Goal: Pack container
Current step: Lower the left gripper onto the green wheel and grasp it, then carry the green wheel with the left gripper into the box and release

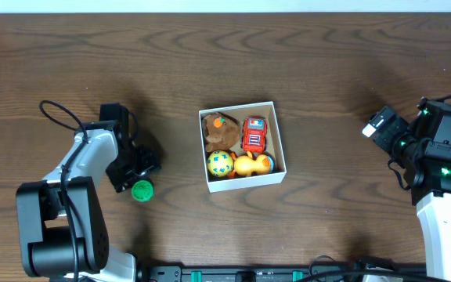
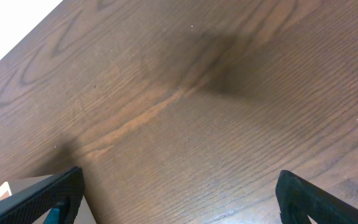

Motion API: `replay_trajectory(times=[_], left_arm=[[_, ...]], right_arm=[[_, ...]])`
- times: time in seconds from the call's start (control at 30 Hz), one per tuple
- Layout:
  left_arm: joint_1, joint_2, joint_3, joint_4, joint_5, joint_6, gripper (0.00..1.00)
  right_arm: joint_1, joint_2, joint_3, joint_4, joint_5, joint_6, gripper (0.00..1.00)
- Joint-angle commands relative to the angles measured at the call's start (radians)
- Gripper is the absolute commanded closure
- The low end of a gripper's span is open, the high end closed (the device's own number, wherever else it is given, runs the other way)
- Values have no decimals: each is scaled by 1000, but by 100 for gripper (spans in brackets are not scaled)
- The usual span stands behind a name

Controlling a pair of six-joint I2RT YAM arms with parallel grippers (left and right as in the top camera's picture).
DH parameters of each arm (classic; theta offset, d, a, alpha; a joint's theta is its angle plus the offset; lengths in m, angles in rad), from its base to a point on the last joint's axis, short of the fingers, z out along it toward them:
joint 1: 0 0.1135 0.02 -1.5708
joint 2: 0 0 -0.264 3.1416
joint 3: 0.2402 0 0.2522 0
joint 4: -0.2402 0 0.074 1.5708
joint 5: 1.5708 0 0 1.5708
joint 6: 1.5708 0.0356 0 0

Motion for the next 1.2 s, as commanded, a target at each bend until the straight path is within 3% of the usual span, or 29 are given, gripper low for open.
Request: replay_trajectory(times=[0.0, 0.13, 0.3, 0.5, 0.83, 1.17], left_arm=[[5, 4, -10, 16, 40, -16, 26], [5, 4, -10, -83, 17, 22, 25], [5, 4, -10, -191, -136, 36, 21], [-9, 4, -24, -233, -133, 48, 21], [-123, 4, -137, -93, -93, 47, 21], [-125, 4, -152, 13, -101, 43, 22]], right_arm=[[-7, -8, 19, -1, -4, 10, 1], [-7, -8, 19, 0, -4, 10, 1], [-7, -8, 19, -1, -4, 10, 1], [-7, -8, 19, -1, -4, 10, 1], [-8, -8, 19, -1, -4, 10, 1], [-7, -8, 19, -1, -3, 10, 1]])
